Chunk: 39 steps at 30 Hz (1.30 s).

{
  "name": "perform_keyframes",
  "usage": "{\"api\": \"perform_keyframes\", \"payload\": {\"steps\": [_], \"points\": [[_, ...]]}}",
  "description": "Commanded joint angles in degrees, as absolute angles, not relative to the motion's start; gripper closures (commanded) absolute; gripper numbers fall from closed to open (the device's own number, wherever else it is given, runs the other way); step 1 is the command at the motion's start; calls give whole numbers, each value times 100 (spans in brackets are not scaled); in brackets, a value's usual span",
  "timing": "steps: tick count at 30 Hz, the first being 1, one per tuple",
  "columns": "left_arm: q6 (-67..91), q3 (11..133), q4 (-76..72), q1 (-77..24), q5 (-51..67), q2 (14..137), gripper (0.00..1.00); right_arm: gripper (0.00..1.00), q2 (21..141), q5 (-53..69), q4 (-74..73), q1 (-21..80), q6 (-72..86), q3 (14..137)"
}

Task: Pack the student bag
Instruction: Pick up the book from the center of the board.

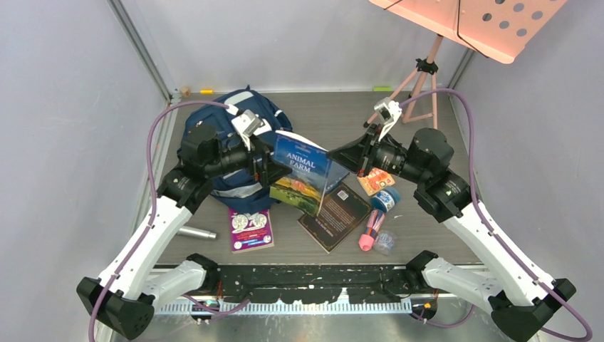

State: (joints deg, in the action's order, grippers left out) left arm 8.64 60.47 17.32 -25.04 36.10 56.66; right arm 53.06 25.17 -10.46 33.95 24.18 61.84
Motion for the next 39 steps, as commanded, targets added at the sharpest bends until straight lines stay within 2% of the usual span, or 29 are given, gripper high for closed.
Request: {"api": "perform_keyframes", "payload": {"steps": [1,3,5,6,7,9,10,12,14,16,17,18,19,21,23,27,33,35,39], "points": [[1112,5983,1162,-2487,4048,5585,0,100,5097,3136,249,3401,2604,6561],[1401,5883,725,-2487,4591,5632,2,100,5106,3232,364,3397,2629,6579],[1708,5813,324,-2487,5113,5690,12,100,5121,3260,426,3401,2625,6583],[1815,5809,212,-2487,5265,5730,22,100,5127,3241,437,3401,2613,6583],[1876,5834,168,-2487,5367,5757,36,100,5142,3211,415,3401,2567,6574],[1871,5879,226,-2487,5412,5797,70,100,5168,3048,284,3401,2425,6570],[1792,5904,303,-2487,5383,5790,84,100,5192,2876,225,3401,2364,6559],[1671,5923,423,-2487,5267,5714,100,100,5244,2548,85,3401,2226,6487],[1586,5897,495,-2487,5110,5610,100,98,5322,2256,-119,3399,2079,6396],[1582,5861,450,-2487,4987,5500,100,79,5437,2067,-226,3400,1961,6264],[1586,5843,411,-2487,4901,5438,100,61,5487,1952,-250,3396,1910,6158],[1588,5828,385,-2480,4845,5399,100,52,5610,1934,-295,3368,1895,6120],[1590,5812,377,-2479,4778,5347,100,35,5675,2022,-315,3354,1889,6070],[1579,5799,383,-2479,4637,5301,100,19,5831,2274,-249,3333,1977,5962],[1539,5813,439,-2462,4559,5283,100,11,5870,2553,19,3331,2079,5793],[1600,5811,320,-2452,4671,5219,100,7,5975,3121,322,3327,2154,5633],[1751,5748,46,-2449,4880,5180,100,9,6443,4008,185,3342,2318,5957],[1791,5745,31,-2448,4936,5206,100,14,6563,4199,281,3344,2421,6041],[1748,5740,33,-2443,4923,5229,100,33,6646,4499,646,3347,2722,6054]]}}
